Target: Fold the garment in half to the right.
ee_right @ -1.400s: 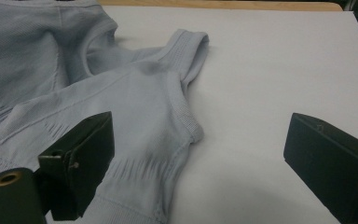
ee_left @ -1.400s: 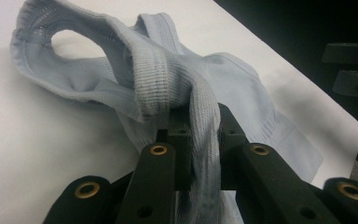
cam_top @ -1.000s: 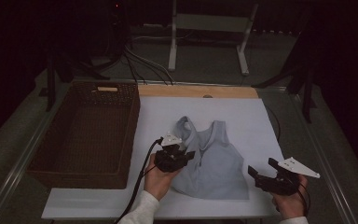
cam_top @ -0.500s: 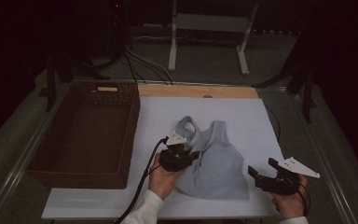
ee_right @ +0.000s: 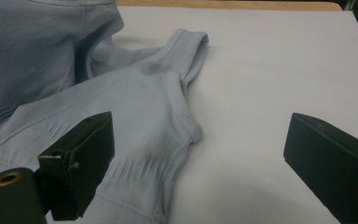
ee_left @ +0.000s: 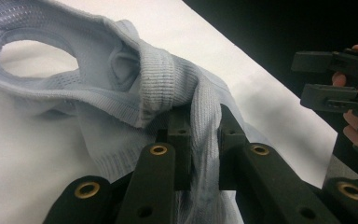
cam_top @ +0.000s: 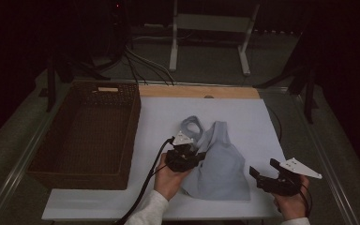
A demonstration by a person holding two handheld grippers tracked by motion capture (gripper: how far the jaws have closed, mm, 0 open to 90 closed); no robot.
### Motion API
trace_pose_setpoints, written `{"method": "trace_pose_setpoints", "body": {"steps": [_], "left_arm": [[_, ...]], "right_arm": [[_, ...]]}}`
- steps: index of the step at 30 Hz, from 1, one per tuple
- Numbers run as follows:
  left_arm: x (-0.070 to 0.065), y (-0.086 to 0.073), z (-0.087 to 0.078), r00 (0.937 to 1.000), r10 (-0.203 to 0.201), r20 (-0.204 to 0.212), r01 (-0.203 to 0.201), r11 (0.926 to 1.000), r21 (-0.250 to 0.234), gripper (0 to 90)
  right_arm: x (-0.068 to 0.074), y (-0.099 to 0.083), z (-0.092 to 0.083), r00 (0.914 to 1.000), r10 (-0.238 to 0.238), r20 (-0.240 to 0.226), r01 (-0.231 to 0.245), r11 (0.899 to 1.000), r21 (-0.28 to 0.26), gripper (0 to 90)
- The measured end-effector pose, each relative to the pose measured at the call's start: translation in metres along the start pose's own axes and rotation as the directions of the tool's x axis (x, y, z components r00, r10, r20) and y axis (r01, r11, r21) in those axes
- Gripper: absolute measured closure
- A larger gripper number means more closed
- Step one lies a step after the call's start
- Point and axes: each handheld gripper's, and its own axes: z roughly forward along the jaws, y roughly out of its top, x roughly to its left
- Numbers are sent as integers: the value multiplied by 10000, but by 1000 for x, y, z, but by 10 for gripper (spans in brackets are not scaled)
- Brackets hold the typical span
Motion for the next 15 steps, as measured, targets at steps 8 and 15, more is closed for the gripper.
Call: {"method": "trace_pose_setpoints", "body": {"steps": [8,15], "left_arm": [[-7,2,6,9998,82,156,-82,10000,22,813],[-12,1,11,9995,164,272,-167,9998,92,813]], "right_arm": [[0,0,0,10000,-8,5,8,10000,10,88],[0,0,0,10000,1,10,-1,10000,9,88]]}}
